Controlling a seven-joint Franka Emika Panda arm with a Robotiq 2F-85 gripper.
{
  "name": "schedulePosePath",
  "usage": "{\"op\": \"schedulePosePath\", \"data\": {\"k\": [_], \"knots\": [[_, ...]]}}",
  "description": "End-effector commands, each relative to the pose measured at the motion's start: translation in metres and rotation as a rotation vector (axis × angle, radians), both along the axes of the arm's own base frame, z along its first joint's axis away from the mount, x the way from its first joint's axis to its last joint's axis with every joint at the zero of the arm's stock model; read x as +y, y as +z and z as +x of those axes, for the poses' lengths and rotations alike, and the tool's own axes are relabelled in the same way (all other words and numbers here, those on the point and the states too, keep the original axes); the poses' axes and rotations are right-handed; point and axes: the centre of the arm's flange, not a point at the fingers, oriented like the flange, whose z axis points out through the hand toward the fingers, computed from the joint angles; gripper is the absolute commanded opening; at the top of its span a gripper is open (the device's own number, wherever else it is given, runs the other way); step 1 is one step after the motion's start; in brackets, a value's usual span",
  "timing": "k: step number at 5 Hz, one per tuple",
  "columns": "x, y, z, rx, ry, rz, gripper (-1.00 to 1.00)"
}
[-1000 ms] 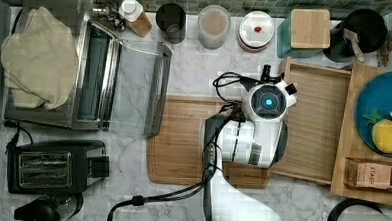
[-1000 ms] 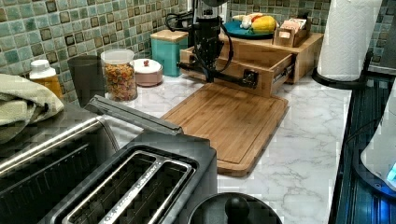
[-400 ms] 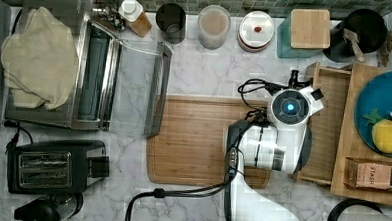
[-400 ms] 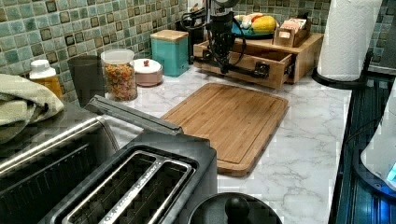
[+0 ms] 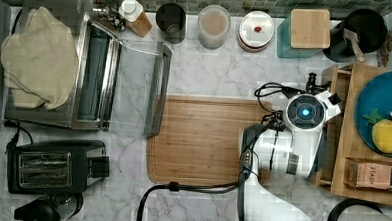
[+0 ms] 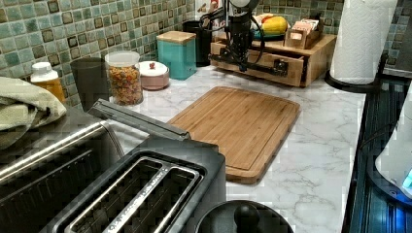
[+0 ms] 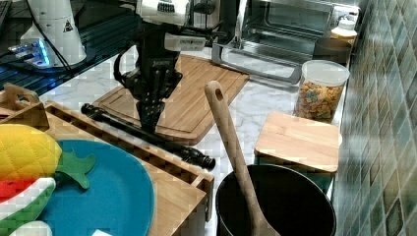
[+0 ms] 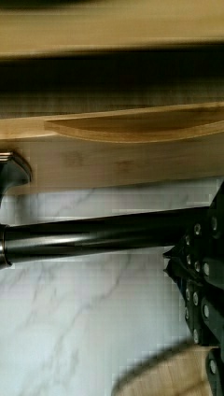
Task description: Close the drawer.
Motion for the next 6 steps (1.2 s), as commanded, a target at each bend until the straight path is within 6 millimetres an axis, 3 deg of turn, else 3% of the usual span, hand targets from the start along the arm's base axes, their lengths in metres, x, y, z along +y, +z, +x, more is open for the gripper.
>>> {"op": "schedulePosePath", "data": {"k": [1, 2, 3, 6], "knots": [[-0.195, 0.089, -0.054, -0.014, -0.113, -0.136, -1.00], [-0.222, 0.098, -0.056, 0.034, -0.090, -0.151, -1.00], [-0.231, 0.111, -0.060, 0.044, -0.112, -0.142, -1.00], [-0.231, 0.111, -0.060, 0.044, -0.113, -0.141, -1.00]]}}
